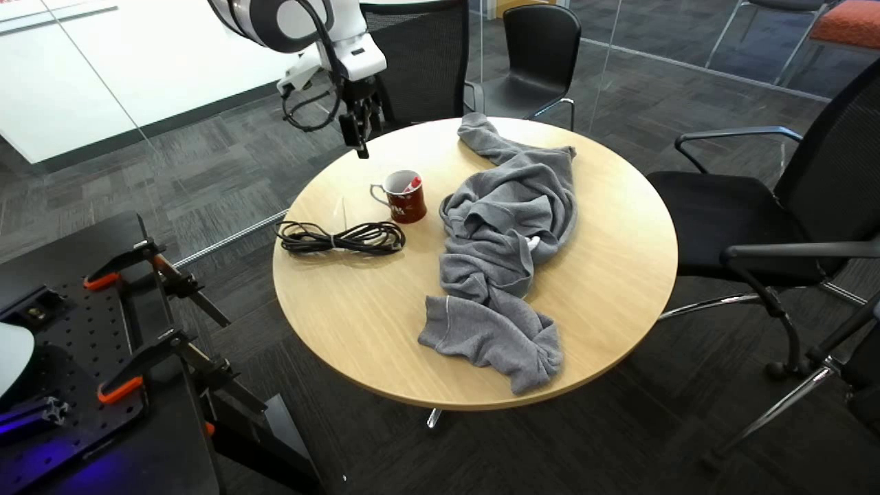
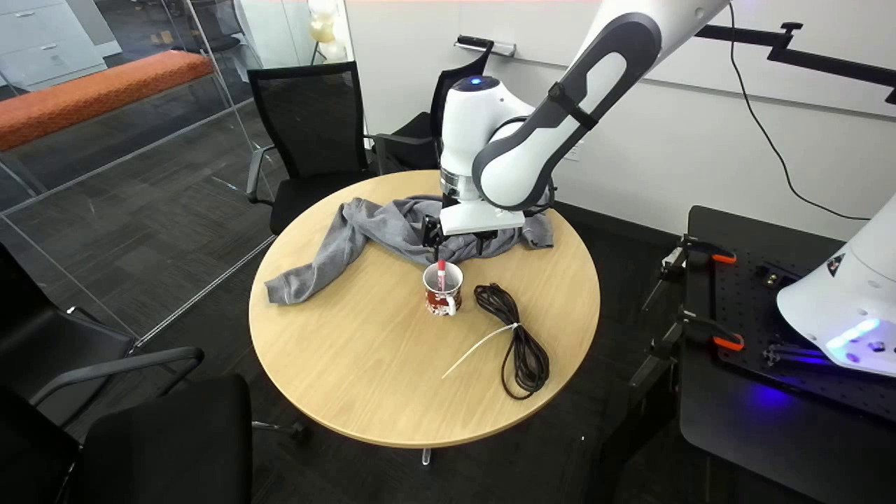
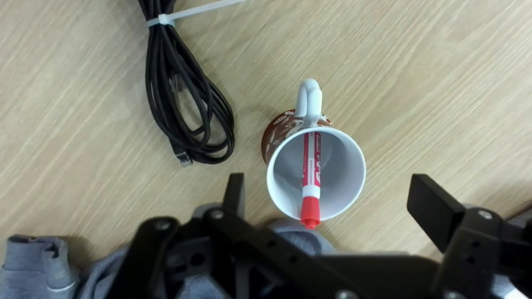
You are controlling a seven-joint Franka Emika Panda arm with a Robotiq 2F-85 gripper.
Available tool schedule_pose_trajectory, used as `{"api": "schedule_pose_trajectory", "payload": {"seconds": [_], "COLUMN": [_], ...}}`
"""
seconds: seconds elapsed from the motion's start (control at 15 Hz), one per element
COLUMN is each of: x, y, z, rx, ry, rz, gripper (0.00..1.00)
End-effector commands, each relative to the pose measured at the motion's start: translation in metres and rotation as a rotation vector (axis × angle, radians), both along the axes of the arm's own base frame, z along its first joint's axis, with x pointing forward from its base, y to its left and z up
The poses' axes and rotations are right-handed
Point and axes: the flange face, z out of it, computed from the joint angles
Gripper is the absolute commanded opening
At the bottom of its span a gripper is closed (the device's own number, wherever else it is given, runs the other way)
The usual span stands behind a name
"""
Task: Pick up the pen from the mug cup and put it on the table.
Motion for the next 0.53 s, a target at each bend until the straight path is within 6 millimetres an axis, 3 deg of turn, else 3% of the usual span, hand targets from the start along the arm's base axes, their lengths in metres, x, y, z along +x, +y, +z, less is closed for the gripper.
{"api": "schedule_pose_trajectory", "payload": {"seconds": [0.0,0.47], "x": [0.000,0.013], "y": [0.000,0.009], "z": [0.000,-0.029], "rx": [0.000,-0.040], "ry": [0.000,0.036], "rz": [0.000,0.019], "gripper": [1.00,1.00]}}
